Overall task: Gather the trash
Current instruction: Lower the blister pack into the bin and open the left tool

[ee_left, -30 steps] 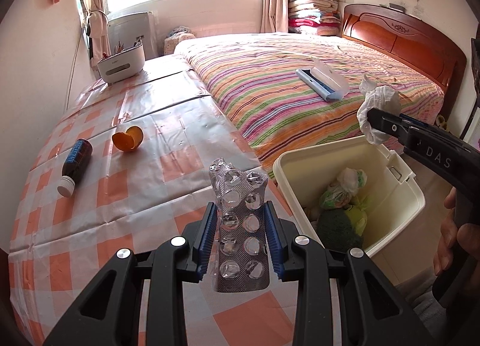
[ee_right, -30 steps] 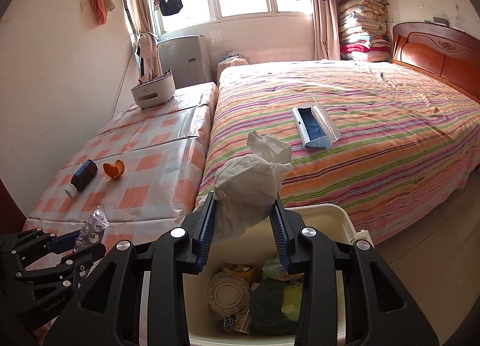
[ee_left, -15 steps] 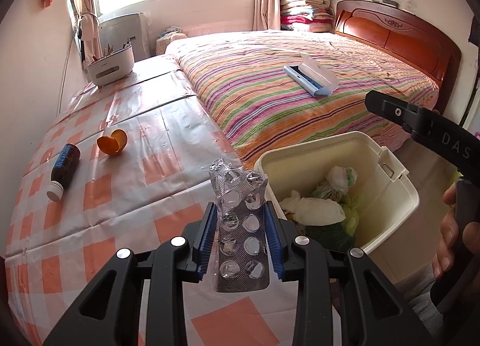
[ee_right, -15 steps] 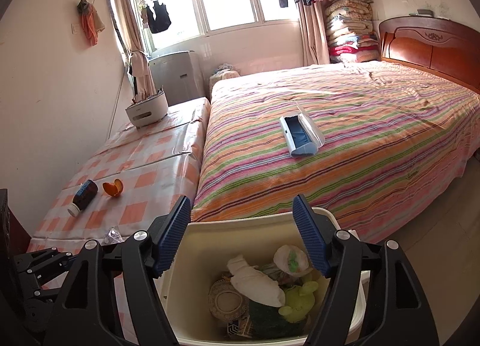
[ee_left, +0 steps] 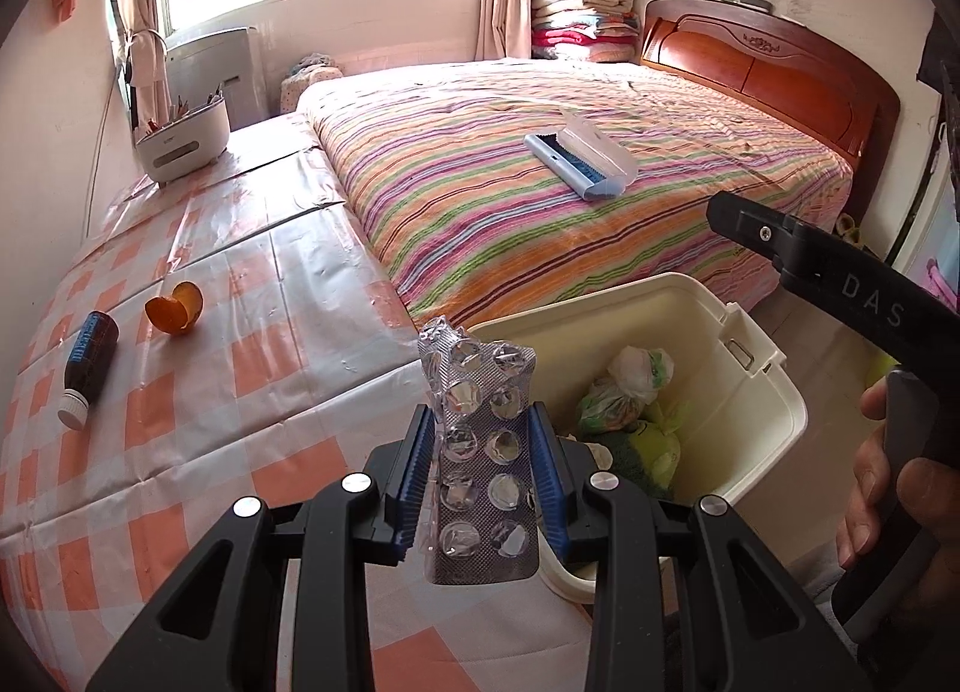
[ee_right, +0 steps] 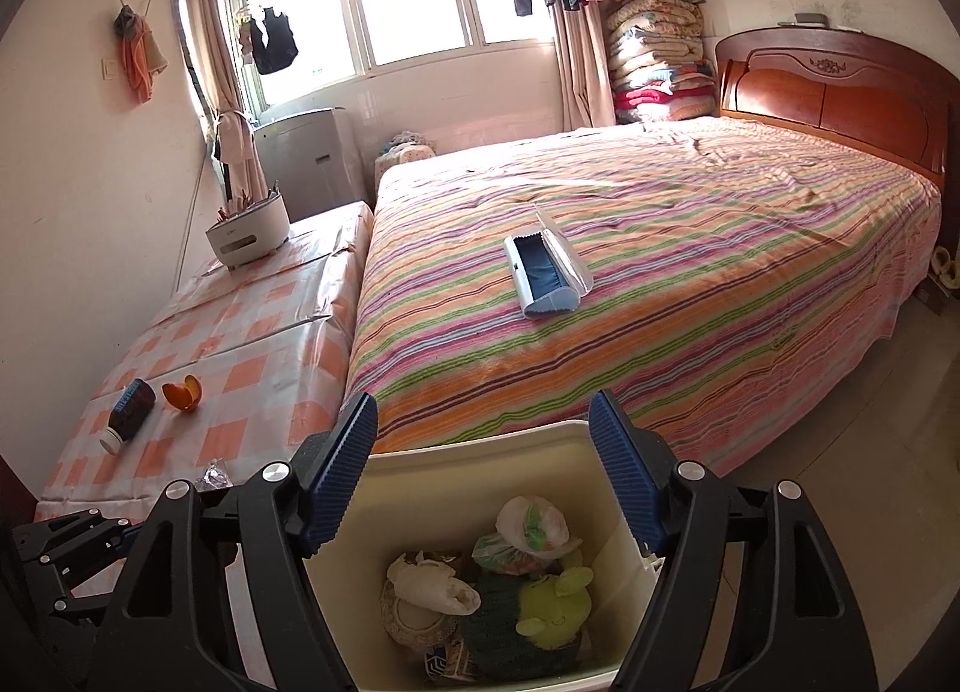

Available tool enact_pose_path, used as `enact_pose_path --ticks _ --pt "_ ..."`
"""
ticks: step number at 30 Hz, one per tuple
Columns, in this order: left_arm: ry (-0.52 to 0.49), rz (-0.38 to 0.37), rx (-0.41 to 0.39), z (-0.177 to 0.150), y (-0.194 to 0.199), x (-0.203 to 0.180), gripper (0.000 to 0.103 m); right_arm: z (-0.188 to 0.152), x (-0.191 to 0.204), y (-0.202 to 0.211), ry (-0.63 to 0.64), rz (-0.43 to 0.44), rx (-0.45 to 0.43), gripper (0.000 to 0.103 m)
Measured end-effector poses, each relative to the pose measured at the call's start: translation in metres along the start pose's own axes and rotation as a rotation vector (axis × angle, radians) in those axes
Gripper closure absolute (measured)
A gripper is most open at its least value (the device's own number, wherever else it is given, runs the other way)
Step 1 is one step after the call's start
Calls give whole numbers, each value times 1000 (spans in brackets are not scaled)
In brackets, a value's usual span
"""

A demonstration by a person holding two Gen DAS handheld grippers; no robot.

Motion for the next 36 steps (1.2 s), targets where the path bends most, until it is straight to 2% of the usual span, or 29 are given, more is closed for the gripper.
enact_pose_path --ticks 10,16,18,19,20,27,36 --pt "-32 -40 12 15 -11 -21 71 5 -11 3 -33 -15 -16 30" --pt "-56 -37 30 16 -19 -27 70 6 -17 3 -55 -18 -17 29" --pt "-54 -39 46 17 -21 -28 53 5 -18 2 -56 -17 -16 29" --pt "-49 -40 48 17 -22 -27 36 5 -18 2 -55 -17 -16 29" --pt "-42 -40 38 17 -20 -27 32 5 -17 2 -54 -18 -16 29" --pt "-54 14 -9 21 -8 -13 32 4 -14 -1 -50 -21 -9 29" --pt "-17 98 -11 18 -1 35 31 0 8 -9 -14 -1 4 28"
Point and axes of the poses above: each gripper's, at about its wrist camera, not at the fingertips, and y roughly against the way its jaws point, x to its left, z to its top, the point moved 3 cm from there along -y, roughly the way its jaws point, and after that the axes turned 3 degrees about -y, right-handed, at the moved point
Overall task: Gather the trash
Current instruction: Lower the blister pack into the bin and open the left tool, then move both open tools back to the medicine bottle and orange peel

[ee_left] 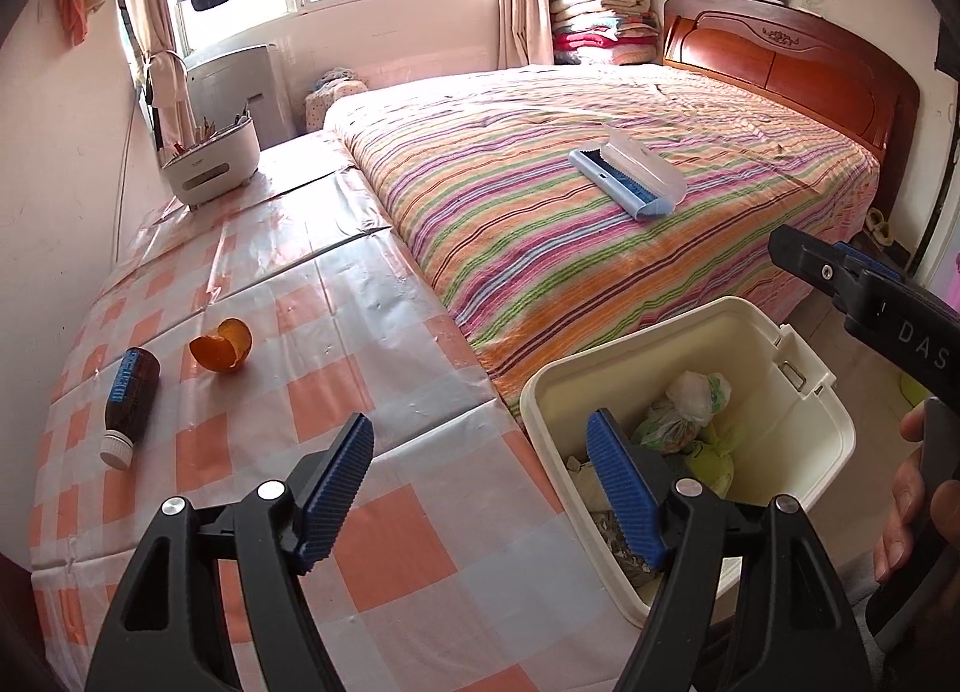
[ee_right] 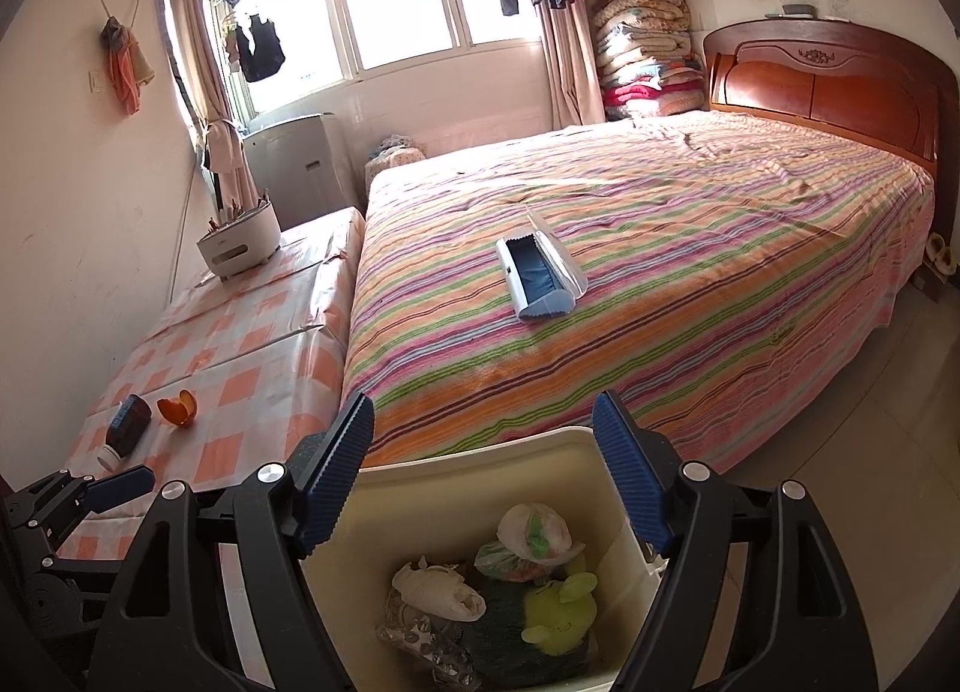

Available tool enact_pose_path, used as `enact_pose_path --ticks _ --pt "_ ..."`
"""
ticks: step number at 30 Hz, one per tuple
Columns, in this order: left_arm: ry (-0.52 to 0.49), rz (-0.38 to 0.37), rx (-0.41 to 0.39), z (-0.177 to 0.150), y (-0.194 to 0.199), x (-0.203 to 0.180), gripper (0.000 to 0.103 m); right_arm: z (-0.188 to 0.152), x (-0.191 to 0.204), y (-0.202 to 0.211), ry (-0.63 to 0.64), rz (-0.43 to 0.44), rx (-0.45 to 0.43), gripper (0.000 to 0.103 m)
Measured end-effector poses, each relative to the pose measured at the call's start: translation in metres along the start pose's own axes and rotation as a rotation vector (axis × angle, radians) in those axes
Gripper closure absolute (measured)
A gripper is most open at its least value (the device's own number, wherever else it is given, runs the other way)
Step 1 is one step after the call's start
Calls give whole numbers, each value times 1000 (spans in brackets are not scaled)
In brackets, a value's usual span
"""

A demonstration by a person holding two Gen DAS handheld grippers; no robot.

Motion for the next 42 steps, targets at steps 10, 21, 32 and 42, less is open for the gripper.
enact_pose_path --ticks 10,21,32,42 --pt "46 49 -18 -7 14 40 31 -6 41 -13 60 40 25 28" --pt "249 121 -10 -19 16 139 31 -15 116 -32 178 123 55 26" --pt "371 263 -17 -54 23 232 31 -26 210 -73 317 240 126 18" --pt "488 279 35 -72 14 289 31 -38 277 -117 382 317 228 16"
Point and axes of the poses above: each gripper's, at about its wrist camera, not at the fingertips, and y roughly against the way its jaws point, x to its left, z to its top, the point moved 3 cm from there along -y, roughly the way its jaws point, and after that the axes turned 3 degrees about -y, right-handed, at the moved point
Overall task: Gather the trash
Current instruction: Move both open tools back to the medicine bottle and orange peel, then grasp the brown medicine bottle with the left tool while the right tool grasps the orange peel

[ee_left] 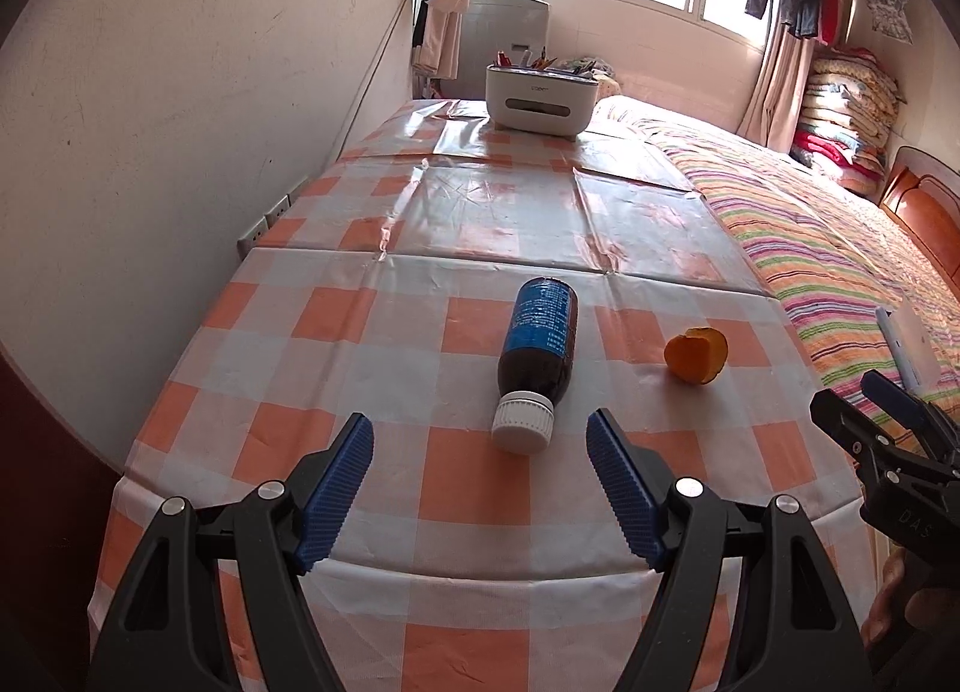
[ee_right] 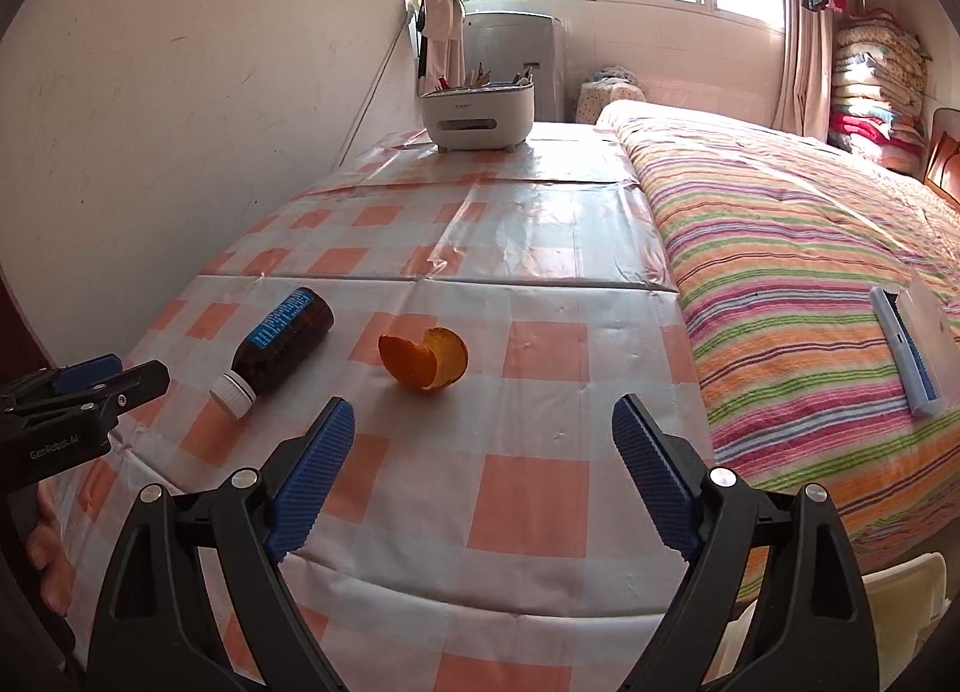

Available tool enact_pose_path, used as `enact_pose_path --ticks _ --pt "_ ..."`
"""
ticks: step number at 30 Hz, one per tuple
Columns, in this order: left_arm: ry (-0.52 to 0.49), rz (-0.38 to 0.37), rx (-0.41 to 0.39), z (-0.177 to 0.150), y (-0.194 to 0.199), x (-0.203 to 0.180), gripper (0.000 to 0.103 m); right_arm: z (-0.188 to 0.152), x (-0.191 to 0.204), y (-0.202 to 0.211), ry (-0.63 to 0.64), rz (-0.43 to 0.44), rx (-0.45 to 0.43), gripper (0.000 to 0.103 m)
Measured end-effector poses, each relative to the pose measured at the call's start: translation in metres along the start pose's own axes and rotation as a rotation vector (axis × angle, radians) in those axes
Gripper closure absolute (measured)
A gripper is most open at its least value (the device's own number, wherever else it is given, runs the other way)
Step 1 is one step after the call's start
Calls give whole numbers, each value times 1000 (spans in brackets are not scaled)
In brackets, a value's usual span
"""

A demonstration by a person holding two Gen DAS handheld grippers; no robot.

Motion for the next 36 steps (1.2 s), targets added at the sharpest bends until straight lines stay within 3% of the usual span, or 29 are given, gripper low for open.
enact_pose_path --ticks 6,10,16,26,36 --pt "37 -9 13 8 -3 24 31 9 18 -30 44 20 37 16" --pt "137 -61 26 13 -3 53 32 14 24 -46 61 33 59 16" --pt "232 -69 34 14 -10 78 32 22 27 -66 72 37 80 16" --pt "155 -117 82 24 -35 39 32 24 29 -102 97 24 147 16" --pt "145 -144 98 39 -58 18 32 20 24 -119 88 45 203 16"
Point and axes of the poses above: each gripper's, at about its wrist camera, not at the fingertips, and y roughly against the way its jaws point, x to its left, z to its top, the point moved 3 cm from there along -y, roughly the way its jaws point, and after that the axes turned 3 degrees about -y, right-handed, at the moved point
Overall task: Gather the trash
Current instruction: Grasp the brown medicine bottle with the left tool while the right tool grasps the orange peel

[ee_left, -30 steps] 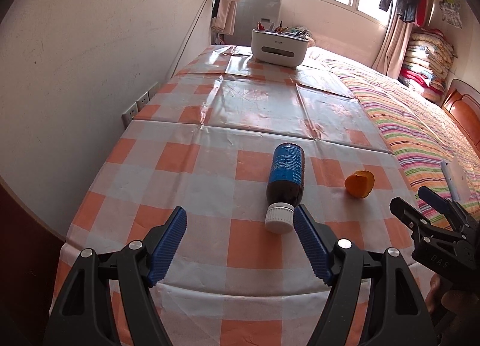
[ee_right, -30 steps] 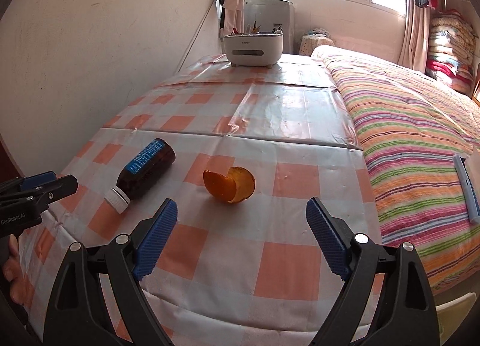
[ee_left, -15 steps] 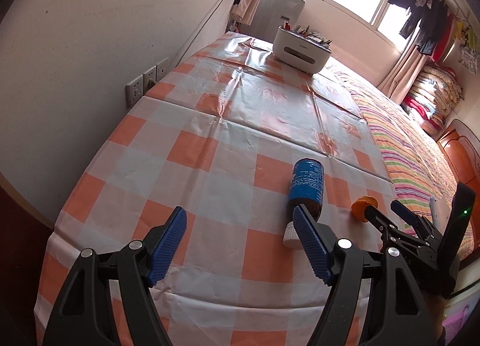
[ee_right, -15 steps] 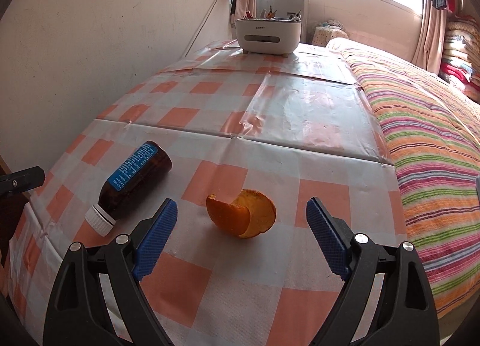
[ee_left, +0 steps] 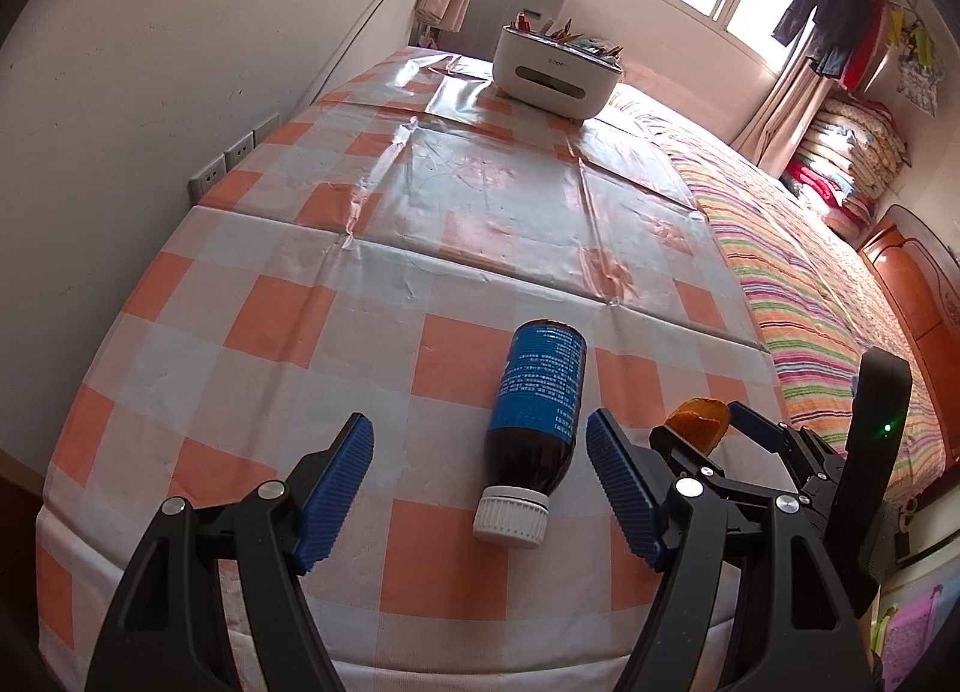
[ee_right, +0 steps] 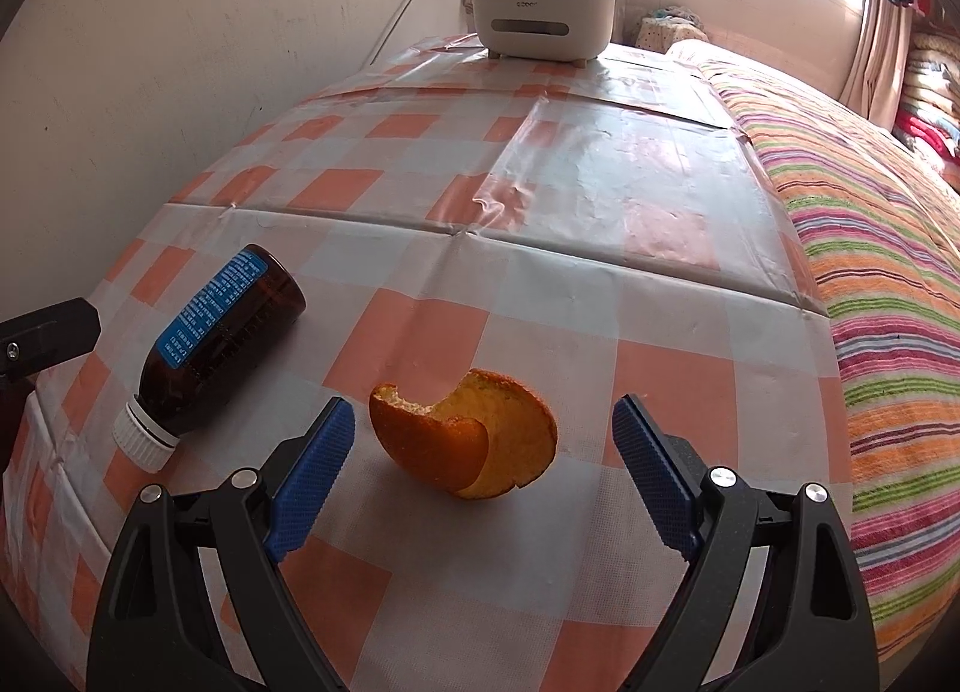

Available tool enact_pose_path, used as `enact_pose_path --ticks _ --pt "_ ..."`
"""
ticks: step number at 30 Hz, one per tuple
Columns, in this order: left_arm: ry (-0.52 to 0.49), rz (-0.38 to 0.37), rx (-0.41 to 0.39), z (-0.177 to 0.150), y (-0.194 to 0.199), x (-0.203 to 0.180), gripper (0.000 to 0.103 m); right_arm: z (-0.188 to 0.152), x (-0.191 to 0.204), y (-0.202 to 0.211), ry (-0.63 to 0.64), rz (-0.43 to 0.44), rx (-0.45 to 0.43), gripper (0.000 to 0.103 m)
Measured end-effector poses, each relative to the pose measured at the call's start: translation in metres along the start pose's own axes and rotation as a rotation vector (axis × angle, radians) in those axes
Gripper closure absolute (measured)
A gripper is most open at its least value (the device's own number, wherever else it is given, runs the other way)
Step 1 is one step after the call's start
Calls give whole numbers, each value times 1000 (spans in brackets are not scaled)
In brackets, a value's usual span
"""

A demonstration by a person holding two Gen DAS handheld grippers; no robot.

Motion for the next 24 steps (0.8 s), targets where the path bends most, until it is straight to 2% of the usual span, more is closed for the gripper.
enact_pose_path --ticks 8,10,12,16,24 --pt "-25 13 23 3 -15 -7 32 1 -2 -2 0 -4 6 18" --pt "-29 16 27 3 -17 -8 32 1 -1 -3 8 -2 8 22" --pt "-32 17 32 2 -19 -8 32 0 0 -5 16 -4 20 33" --pt "-34 20 37 1 -21 -9 32 0 1 -5 18 1 24 37" --pt "-49 22 48 0 -24 -14 31 -1 2 -2 24 5 13 57"
Point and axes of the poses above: each gripper's, at about its wrist camera, not at the fingertips, and y roughly against the way its jaws point, x to its left, z to its top, the point moved 3 cm from there along -y, roughly the way its jaws point, and after that the axes turned 3 degrees about -y, right-handed, at the moved point
